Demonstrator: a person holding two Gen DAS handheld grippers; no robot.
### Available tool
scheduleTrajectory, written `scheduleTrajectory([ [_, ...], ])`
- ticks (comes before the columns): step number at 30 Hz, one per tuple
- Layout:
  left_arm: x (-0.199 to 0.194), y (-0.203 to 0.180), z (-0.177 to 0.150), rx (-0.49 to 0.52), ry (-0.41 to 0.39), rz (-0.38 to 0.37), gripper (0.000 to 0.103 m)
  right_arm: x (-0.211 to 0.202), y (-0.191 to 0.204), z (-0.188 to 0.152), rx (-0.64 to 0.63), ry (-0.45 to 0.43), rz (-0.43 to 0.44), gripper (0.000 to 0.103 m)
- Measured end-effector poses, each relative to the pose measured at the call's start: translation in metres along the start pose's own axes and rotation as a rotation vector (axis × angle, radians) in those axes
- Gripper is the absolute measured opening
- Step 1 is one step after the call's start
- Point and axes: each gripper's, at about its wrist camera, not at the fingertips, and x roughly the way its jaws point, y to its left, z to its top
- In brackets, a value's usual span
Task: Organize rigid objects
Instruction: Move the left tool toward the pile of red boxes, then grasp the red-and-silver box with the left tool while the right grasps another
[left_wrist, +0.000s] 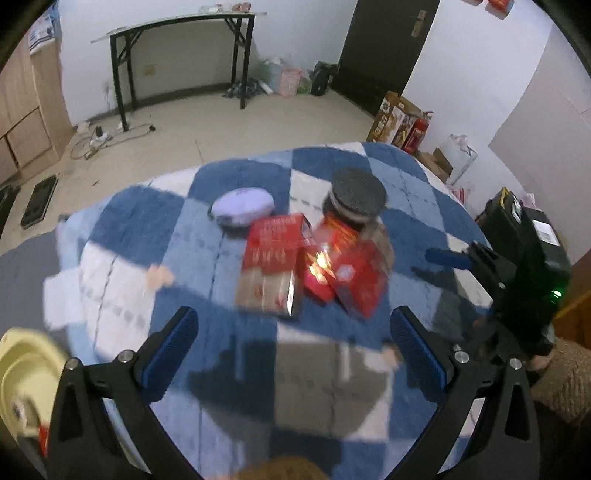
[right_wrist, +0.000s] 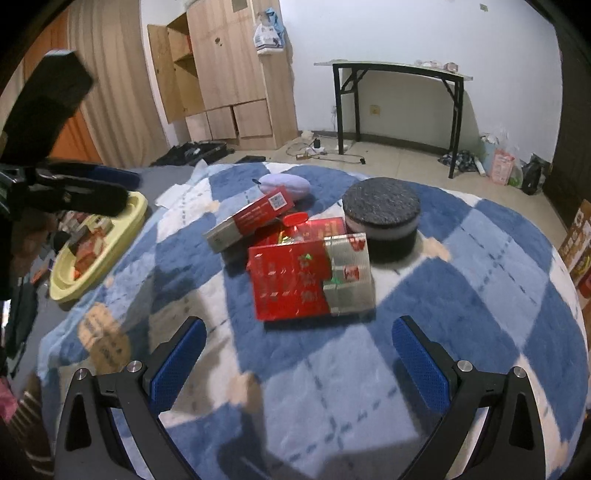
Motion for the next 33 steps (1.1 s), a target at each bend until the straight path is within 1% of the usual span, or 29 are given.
scheduleTrajectory([
  [2, 0.019, 0.012, 0.007, -0.038, -0.001, -0.044, 0.103, 0.012, -0.003, 0.006, -0.007, 0.009, 0.005, 0.103],
  [5, 0.041, 0.02, 0.014, -0.037, 0.004, -0.078, 0.103, 0.025, -0.006, 0.013, -0.009, -0.001, 0.012, 0.103],
  [8, 0.065, 0.028, 0.018, -0.045, 0.036, -0.086, 0.103, 0.041, -0.004, 0.014, -0.029, 0.001, 0.019, 0.103],
  [10, 0.075, 0.033, 0.019, -0.061, 0.038, -0.096, 0.103, 0.052, -0.004, 0.014, -0.035, 0.013, 0.005, 0.103],
  [13, 0.088, 0.039, 0.02, -0.1, 0.04, -0.116, 0.103, 0.068, -0.006, 0.014, -0.029, 0.025, 0.015, 0.103],
  [15, 0.093, 0.038, 0.017, -0.113, 0.04, -0.104, 0.102, 0.076, -0.01, 0.016, -0.017, 0.037, 0.021, 0.102],
  [16, 0.092, 0.036, 0.016, -0.111, 0.032, -0.094, 0.1, 0.08, -0.013, 0.018, 0.0, 0.042, 0.027, 0.102],
  [17, 0.091, 0.034, 0.014, -0.112, 0.021, -0.081, 0.091, 0.082, -0.016, 0.02, 0.012, 0.042, 0.038, 0.1],
  [18, 0.089, 0.032, 0.013, -0.12, 0.014, -0.069, 0.078, 0.083, -0.018, 0.02, 0.021, 0.039, 0.049, 0.092],
  [20, 0.085, 0.028, 0.012, -0.139, 0.006, -0.066, 0.064, 0.083, -0.018, 0.021, 0.022, 0.024, 0.056, 0.091],
  [23, 0.077, 0.018, 0.013, -0.143, 0.003, -0.022, 0.063, 0.08, -0.016, 0.021, 0.021, 0.007, 0.046, 0.091],
  [25, 0.063, 0.008, 0.015, -0.14, -0.002, 0.039, 0.063, 0.072, -0.018, 0.02, 0.039, -0.013, 0.044, 0.091],
  [26, 0.056, 0.006, 0.016, -0.137, -0.003, 0.056, 0.063, 0.068, -0.019, 0.02, 0.052, -0.021, 0.046, 0.091],
  [28, 0.034, -0.004, 0.017, -0.107, 0.001, 0.093, 0.063, 0.056, -0.02, 0.019, 0.066, -0.03, 0.045, 0.091],
  [29, 0.015, -0.011, 0.018, -0.075, 0.003, 0.118, 0.063, 0.047, -0.02, 0.018, 0.068, -0.041, 0.042, 0.091],
  [31, -0.01, -0.018, 0.018, -0.034, 0.008, 0.144, 0.063, 0.026, -0.02, 0.016, 0.072, -0.065, 0.035, 0.091],
  [32, -0.033, -0.024, 0.015, -0.004, 0.007, 0.181, 0.063, 0.017, -0.02, 0.015, 0.076, -0.073, 0.034, 0.091],
  [33, -0.048, -0.026, 0.013, 0.008, 0.005, 0.207, 0.063, 0.007, -0.02, 0.012, 0.08, -0.082, 0.032, 0.091],
])
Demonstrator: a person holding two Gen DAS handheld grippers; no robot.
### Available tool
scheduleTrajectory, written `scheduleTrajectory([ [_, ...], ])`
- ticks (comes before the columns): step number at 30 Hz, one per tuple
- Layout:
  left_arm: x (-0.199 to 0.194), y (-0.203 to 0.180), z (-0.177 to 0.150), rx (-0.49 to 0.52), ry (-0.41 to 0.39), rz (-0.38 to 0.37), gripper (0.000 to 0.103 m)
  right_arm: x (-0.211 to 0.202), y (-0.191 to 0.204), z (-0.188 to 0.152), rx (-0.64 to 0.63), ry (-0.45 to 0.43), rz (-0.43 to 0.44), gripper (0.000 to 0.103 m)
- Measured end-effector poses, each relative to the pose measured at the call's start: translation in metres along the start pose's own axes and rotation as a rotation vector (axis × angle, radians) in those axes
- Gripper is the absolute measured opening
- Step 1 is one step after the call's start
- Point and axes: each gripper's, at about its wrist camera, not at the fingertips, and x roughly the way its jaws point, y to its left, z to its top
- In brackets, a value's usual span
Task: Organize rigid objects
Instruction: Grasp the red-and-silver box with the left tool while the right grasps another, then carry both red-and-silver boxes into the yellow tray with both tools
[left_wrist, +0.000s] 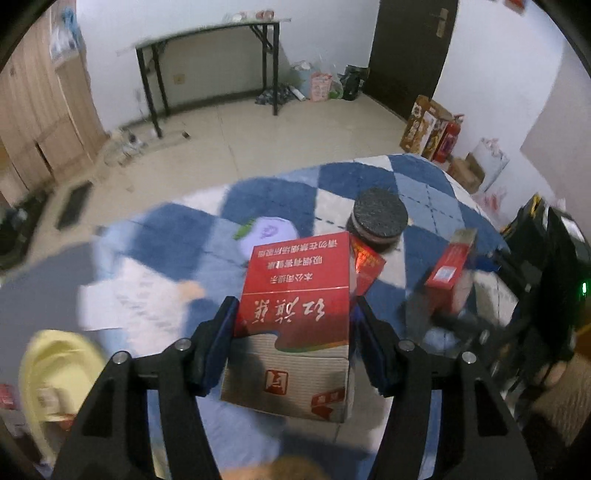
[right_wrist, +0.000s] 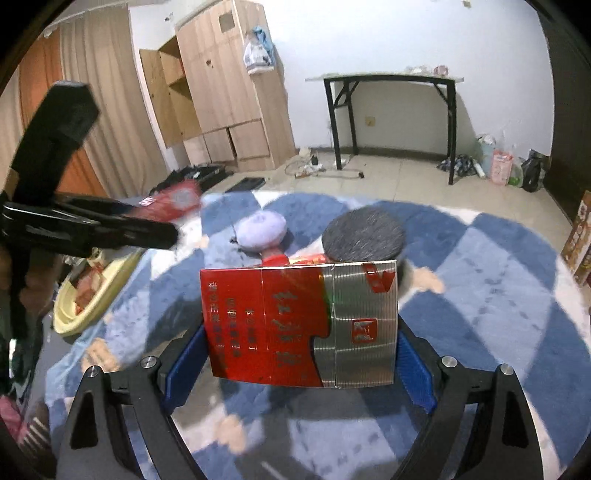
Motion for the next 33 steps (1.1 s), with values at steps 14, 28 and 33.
scheduleTrajectory([
  [14, -0.113, -0.009, -0.099, -0.26, -0.309, 0.307, 0.062, -0.117, 0.025, -0.05, 0.083, -0.049, -0.125, 0.091],
  [28, -0.063, -0.059, -0.142, -0.263, -0.282, 0.383, 0.061, -0.09, 0.033, -0.055, 0.118, -0.005, -0.183, 0.091],
  [33, -0.061, -0.057, -0.149, -0.292, -0.254, 0.356, 0.061, -0.078, 0.032, -0.052, 0.106, 0.004, -0.172, 0.091],
])
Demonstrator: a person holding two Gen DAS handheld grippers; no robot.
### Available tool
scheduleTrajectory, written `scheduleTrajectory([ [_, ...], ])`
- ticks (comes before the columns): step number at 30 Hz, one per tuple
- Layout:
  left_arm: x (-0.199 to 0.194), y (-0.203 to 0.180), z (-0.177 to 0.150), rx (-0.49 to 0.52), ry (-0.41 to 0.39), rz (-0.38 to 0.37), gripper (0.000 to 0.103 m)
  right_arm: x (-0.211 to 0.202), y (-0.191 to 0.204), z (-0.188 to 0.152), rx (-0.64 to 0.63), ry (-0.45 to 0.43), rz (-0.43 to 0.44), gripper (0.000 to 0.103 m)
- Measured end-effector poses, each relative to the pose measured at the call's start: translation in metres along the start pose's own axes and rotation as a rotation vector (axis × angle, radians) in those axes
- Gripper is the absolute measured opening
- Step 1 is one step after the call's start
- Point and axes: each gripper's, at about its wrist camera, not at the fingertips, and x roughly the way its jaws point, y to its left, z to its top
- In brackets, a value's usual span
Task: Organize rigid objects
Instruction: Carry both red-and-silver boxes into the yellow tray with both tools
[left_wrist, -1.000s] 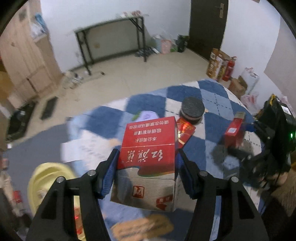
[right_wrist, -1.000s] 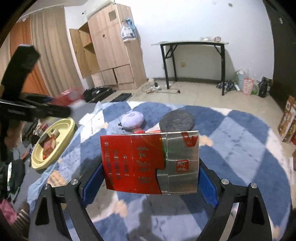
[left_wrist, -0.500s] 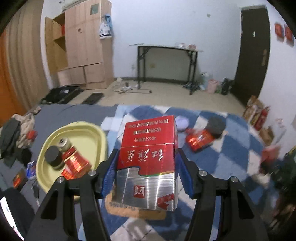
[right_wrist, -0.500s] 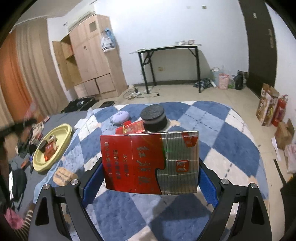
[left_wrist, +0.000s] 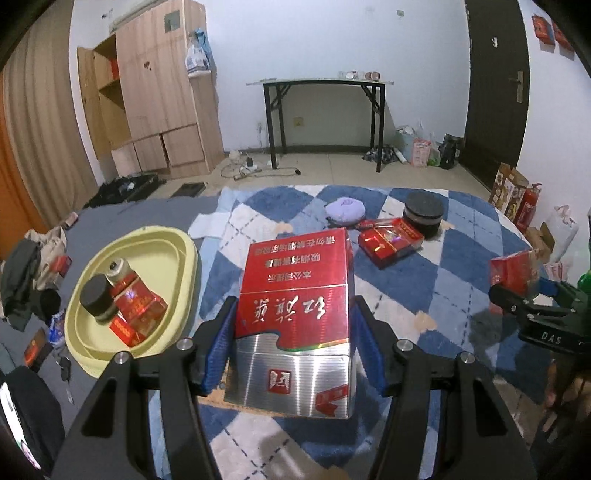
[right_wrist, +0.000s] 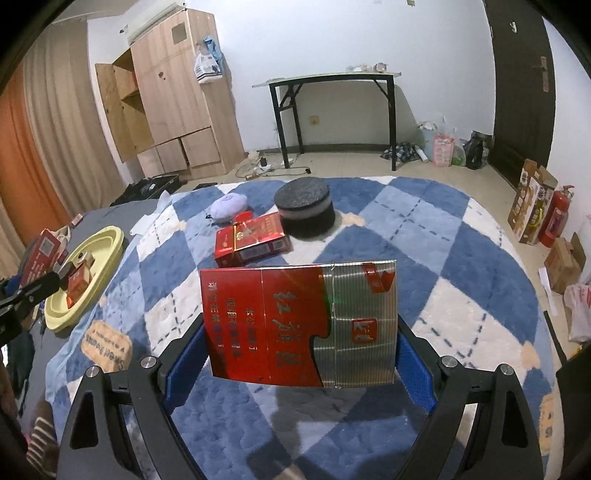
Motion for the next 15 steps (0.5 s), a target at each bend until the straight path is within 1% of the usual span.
scheduleTrajectory([
  [3, 0.004, 0.011, -0.001, -0.042, 0.027, -0.001, 0.061, 0.005, 0.0, -0.003, -0.009, 0.012, 0.005, 0.091],
  [9, 0.01, 0.03, -0.005, -0.115, 0.061, 0.021, 0.061, 0.014, 0.005, -0.002, -0.033, 0.023, 0.015, 0.091],
  [15, 0.01, 0.035, -0.009, -0.124, 0.068, 0.023, 0.061, 0.02, 0.008, -0.003, -0.04, 0.033, 0.021, 0.091],
])
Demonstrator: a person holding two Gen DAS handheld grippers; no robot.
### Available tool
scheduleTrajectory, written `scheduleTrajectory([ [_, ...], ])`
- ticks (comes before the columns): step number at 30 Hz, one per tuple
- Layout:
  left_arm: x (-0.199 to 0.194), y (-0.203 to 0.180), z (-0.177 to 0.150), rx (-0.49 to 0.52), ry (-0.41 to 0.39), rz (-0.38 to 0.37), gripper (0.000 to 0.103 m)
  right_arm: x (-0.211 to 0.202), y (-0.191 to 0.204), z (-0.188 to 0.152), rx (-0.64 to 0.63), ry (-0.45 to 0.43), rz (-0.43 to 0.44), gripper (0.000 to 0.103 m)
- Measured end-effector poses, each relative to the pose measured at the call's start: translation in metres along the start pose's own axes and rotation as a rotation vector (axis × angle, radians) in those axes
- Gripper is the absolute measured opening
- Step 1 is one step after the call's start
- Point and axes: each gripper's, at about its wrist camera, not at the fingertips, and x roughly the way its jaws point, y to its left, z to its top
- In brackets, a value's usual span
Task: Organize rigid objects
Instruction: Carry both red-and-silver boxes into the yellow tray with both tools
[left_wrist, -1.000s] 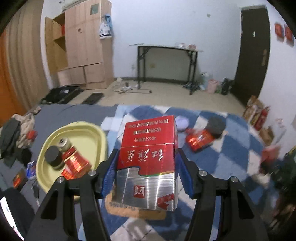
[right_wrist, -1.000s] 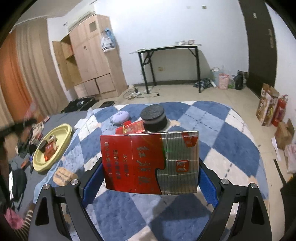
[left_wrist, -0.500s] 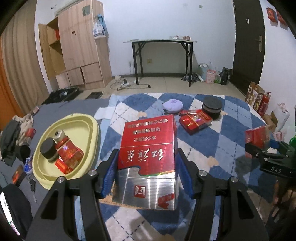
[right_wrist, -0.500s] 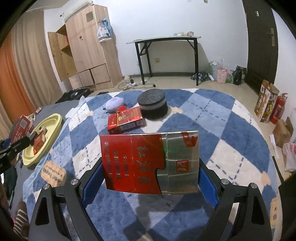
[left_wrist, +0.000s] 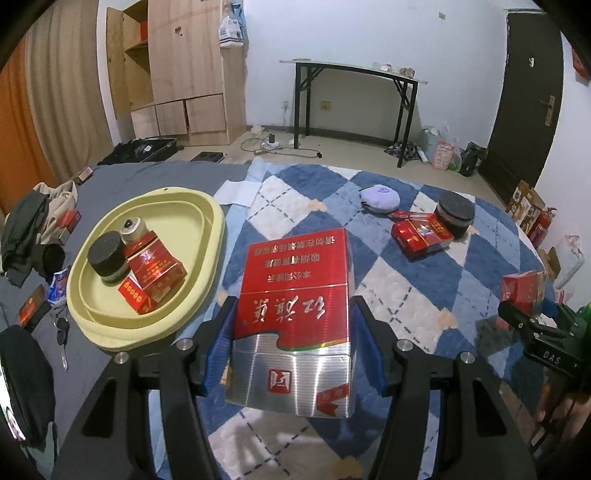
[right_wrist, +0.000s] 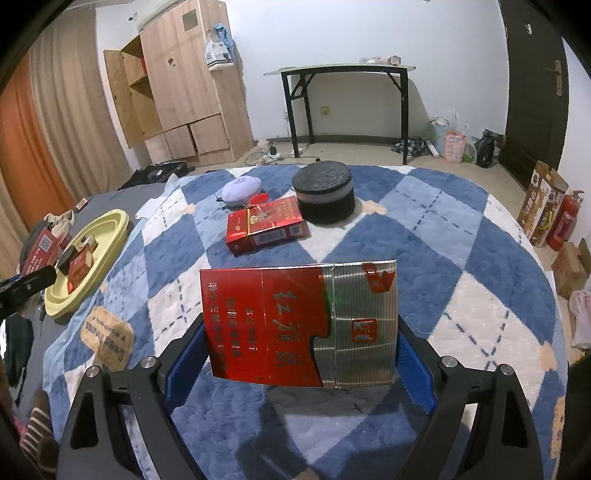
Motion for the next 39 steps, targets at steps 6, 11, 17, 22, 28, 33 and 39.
scheduleTrajectory([
  [6, 0.0, -0.007, 0.0, 0.034, -0.003, -0.021, 0.061, 0.001, -0.001, -0.001, 0.005, 0.005, -0.002, 0.091],
  [11, -0.001, -0.01, -0.001, 0.054, -0.001, -0.033, 0.061, 0.003, -0.001, 0.0, 0.012, 0.011, 0.001, 0.091],
  [17, 0.0, -0.01, -0.001, 0.054, 0.006, -0.039, 0.061, 0.004, 0.0, 0.0, 0.003, 0.016, 0.001, 0.091],
  [22, -0.001, -0.004, 0.0, 0.039, 0.007, -0.048, 0.061, 0.005, 0.001, 0.0, -0.003, 0.02, -0.003, 0.091],
  [28, 0.005, 0.045, 0.006, -0.046, 0.033, 0.001, 0.061, 0.01, 0.012, 0.001, -0.029, 0.045, 0.033, 0.091],
  [33, 0.013, 0.123, 0.013, -0.16, 0.026, 0.097, 0.061, 0.018, 0.058, 0.02, -0.135, 0.049, 0.11, 0.091],
  [39, 0.041, 0.225, 0.024, -0.33, 0.111, 0.128, 0.061, 0.058, 0.168, 0.081, -0.209, 0.051, 0.274, 0.091],
])
